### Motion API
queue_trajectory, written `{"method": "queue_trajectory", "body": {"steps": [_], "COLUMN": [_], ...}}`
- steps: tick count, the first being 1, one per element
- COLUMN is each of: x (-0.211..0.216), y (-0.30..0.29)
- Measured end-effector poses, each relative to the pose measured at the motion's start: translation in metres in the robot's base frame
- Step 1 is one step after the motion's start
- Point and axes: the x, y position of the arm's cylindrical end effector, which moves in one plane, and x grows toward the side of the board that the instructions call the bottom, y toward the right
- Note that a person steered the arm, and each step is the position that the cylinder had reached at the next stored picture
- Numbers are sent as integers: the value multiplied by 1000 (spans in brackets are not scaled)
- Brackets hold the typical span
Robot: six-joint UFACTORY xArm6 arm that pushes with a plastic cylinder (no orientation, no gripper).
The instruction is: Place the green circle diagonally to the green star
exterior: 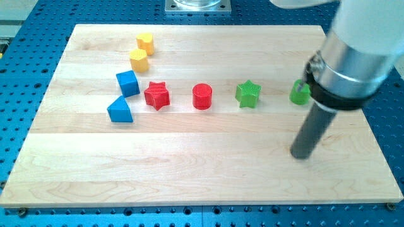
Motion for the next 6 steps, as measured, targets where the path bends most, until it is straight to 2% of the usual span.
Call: {"method": "queue_trajectory", "body": {"steps": [1,2,3,4,6], "x": [-17,-23,-66,-63,-128], "y": [25,8,5,49,5]}}
